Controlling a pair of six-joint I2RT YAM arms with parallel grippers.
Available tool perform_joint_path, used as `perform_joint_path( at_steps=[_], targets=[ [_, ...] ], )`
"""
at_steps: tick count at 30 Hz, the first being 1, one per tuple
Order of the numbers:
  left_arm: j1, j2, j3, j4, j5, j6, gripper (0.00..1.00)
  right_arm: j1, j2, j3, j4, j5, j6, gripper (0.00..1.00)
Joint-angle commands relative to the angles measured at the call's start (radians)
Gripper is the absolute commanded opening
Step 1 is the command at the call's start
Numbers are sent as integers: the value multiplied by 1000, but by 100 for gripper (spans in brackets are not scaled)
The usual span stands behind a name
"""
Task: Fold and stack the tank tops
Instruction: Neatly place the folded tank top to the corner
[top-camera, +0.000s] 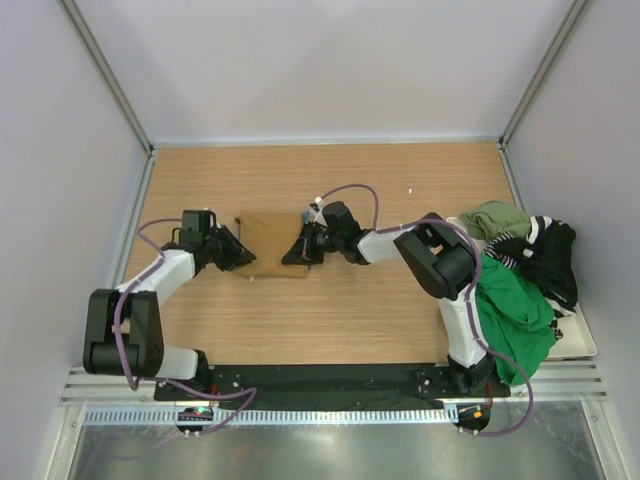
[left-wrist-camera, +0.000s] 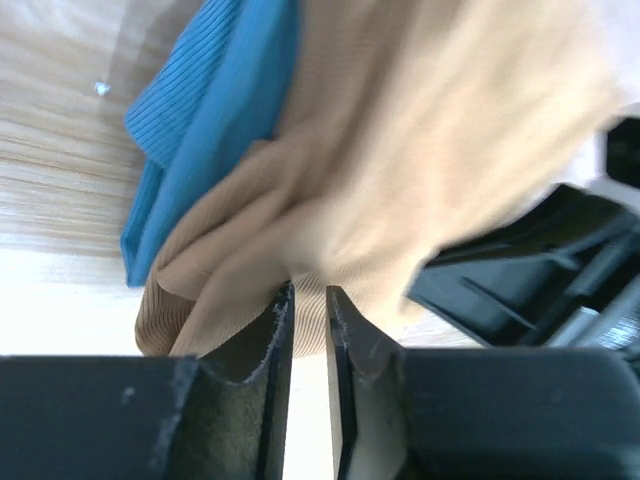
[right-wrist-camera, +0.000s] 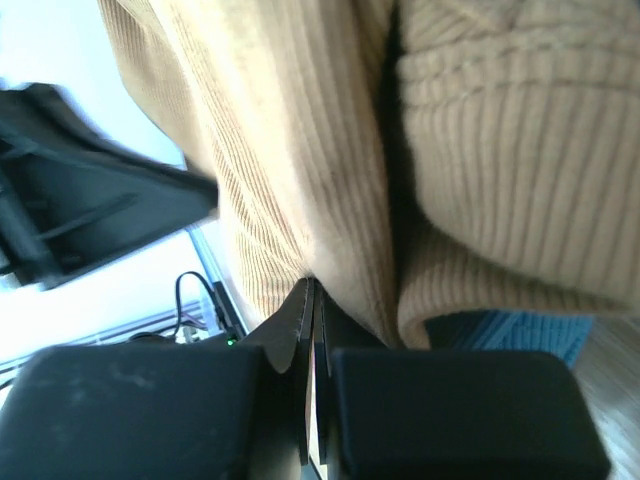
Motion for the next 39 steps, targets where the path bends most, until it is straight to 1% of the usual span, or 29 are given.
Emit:
perform_joint_path(
  at_steps=[1, 5, 10, 12, 15, 16, 18, 21, 27, 29, 30, 31, 32, 33, 34, 35, 36, 37, 38, 39],
  targets=[
    [3, -121, 26, 3, -60, 8, 20, 2, -79, 45, -56, 46, -64, 5],
    [3, -152, 77, -16, -60, -1, 24, 0, -96, 119, -111, 56, -84, 6],
    [4, -48, 203, -11, -22, -21, 23, 0, -61, 249, -157, 64, -84, 6],
    [6, 31, 244, 0, -36, -21, 23, -2, -32, 293, -171, 78, -85, 6],
    [15, 146, 329, 14, -103, -18, 23, -18, 16, 366, -159, 95, -58, 6],
    [18, 182, 368, 20, -111, -21, 22, -26, 58, 392, -150, 95, -46, 6],
    [23, 274, 407, 38, -76, -21, 21, -41, 104, 418, -143, 92, -16, 6],
    [21, 359, 458, 53, -57, -18, 20, -54, 164, 433, -124, 87, 10, 6],
    [27, 407, 478, 95, -48, -10, 20, -86, 246, 426, -64, 60, 57, 7],
    [29, 390, 482, 112, -25, 4, 21, -100, 247, 433, -62, 40, 57, 9],
    [27, 373, 473, 130, -5, 19, 21, -103, 225, 441, -83, 30, 24, 11],
    [27, 332, 462, 139, -7, 20, 21, -103, 206, 459, -111, 30, -8, 17],
    [27, 301, 447, 162, -13, 22, 22, -100, 179, 464, -189, 44, -42, 23],
    [26, 272, 410, 176, -25, 20, 25, -97, 118, 464, -223, 64, -118, 30],
    [26, 208, 390, 190, -30, 20, 26, -92, 79, 459, -252, 93, -151, 44],
    [24, 177, 370, 210, -34, 20, 28, -92, 45, 452, -310, 116, -185, 51],
    [23, 148, 332, 213, -37, 19, 33, -91, -33, 426, -338, 144, -216, 58],
    [20, 84, 314, 213, -36, 20, 37, -91, -70, 406, -362, 203, -270, 69],
    [11, 60, 292, 249, -30, 24, 41, -91, -108, 383, -390, 230, -294, 75],
    [6, 28, 255, 257, -21, 31, 49, -91, -153, 360, -404, 254, -318, 79]
  ],
)
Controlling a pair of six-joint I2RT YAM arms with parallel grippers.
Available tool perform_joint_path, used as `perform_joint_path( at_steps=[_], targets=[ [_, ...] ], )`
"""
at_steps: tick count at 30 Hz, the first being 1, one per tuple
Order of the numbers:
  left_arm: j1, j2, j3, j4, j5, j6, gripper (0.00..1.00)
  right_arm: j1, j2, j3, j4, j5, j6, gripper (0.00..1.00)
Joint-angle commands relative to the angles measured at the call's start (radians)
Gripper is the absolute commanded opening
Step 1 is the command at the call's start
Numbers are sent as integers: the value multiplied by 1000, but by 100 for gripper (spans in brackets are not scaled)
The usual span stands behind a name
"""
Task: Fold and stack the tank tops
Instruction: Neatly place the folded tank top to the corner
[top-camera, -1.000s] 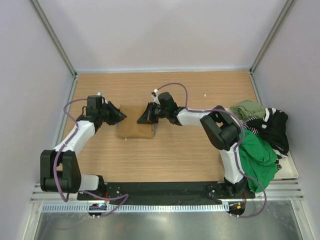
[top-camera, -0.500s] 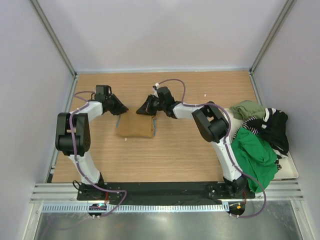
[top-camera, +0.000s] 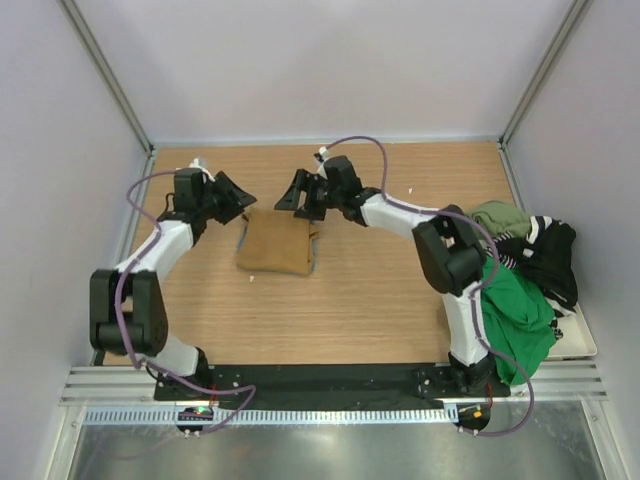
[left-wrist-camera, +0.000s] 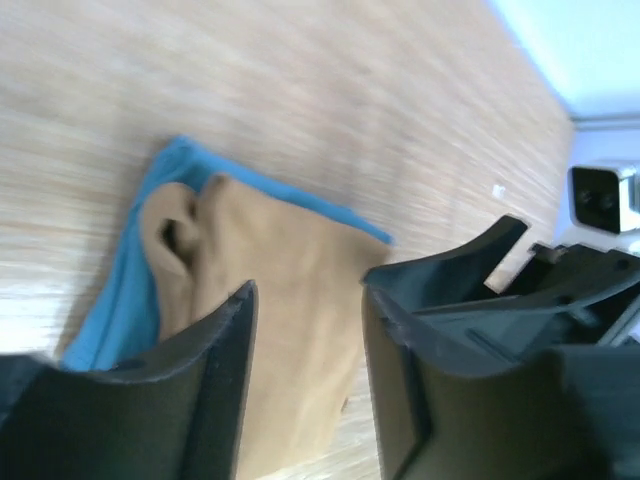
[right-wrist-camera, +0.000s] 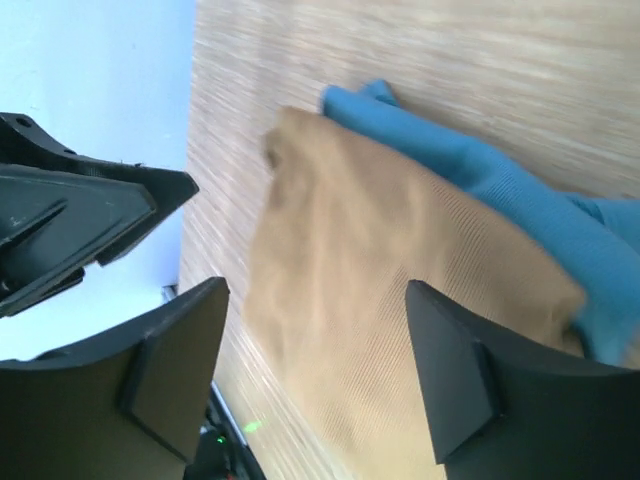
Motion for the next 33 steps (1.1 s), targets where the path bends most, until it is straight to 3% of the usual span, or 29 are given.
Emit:
perform_joint_path(
  at_steps=[1, 4, 6, 8, 12, 19, 26, 30, 33],
  targets=[
    [-15, -143, -68, 120, 22, 36, 55, -2, -266, -69, -135, 152, -219, 83],
    [-32, -250, -137, 125, 4, 61, 71, -2, -430, -170, -190, 244, -287, 85],
    [-52, -342, -198, 125, -24, 61, 90, -4, -508, -271, -204, 305, -334, 87],
    [-69, -408, -240, 123, -62, 62, 100, -2, -637, -348, -213, 354, -366, 87],
    [-146, -635, -370, 105, -182, 90, 100, -2, -867, -621, -189, 567, -388, 100],
    [-189, -939, -588, 125, -306, 110, 100, -4, -1226, -942, -150, 776, -403, 100],
    [-190, -1172, -772, 38, -315, 208, 100, -1, -1441, -1118, -124, 839, -365, 100],
    [-190, -1323, -821, -29, -343, 223, 100, -2, -1530, -1305, -40, 882, -335, 98],
    [-190, -1415, -858, -39, -350, 197, 99, -1, -1621, -1329, -31, 815, -354, 99]
  ],
)
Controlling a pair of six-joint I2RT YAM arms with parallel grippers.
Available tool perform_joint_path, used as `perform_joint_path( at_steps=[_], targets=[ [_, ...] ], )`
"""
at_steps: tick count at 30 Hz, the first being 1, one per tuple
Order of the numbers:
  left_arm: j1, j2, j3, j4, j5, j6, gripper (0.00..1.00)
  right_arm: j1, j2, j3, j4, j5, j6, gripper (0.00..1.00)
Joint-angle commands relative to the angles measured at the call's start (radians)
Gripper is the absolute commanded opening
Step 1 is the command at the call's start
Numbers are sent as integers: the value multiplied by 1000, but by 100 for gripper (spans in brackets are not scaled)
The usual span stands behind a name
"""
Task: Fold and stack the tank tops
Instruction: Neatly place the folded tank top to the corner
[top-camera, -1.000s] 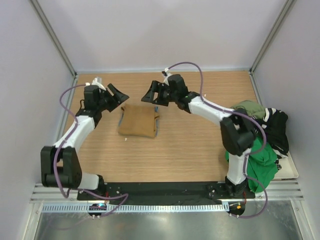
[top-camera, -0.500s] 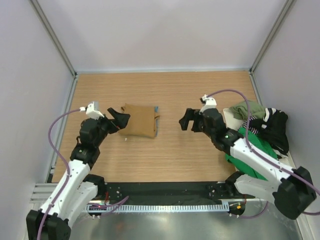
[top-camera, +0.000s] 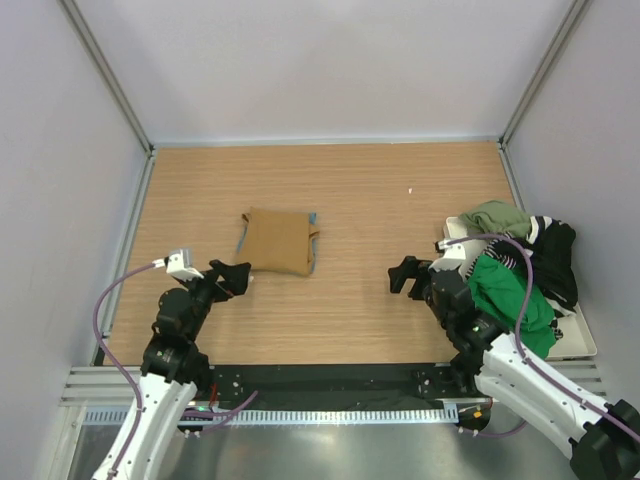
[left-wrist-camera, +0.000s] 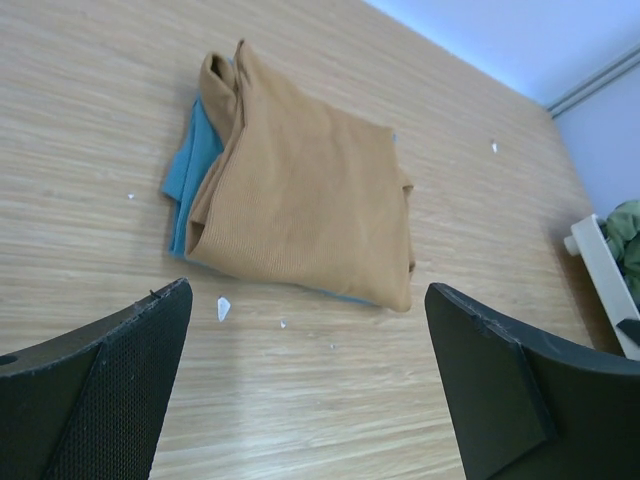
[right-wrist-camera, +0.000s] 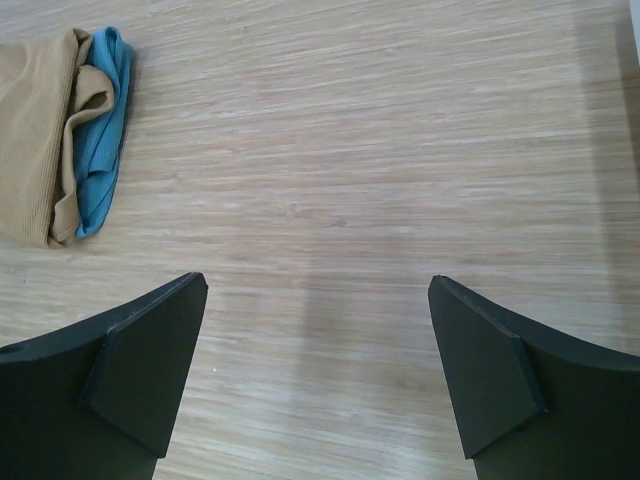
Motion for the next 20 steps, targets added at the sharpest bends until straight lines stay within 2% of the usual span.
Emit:
perform_joint_path(
  at_steps=[1, 6, 20],
  targets=[
    [-1, -87, -23, -22, -44, 11, 100, 3, -80, -45, 127, -6, 6, 100],
    [-1, -137, -33, -59, -102, -21, 100, 1, -80, -29, 101, 9, 12, 99],
    [-1, -17, -10, -49, -90, -40, 99, 3, -64, -23, 94, 41, 20, 100]
  ],
)
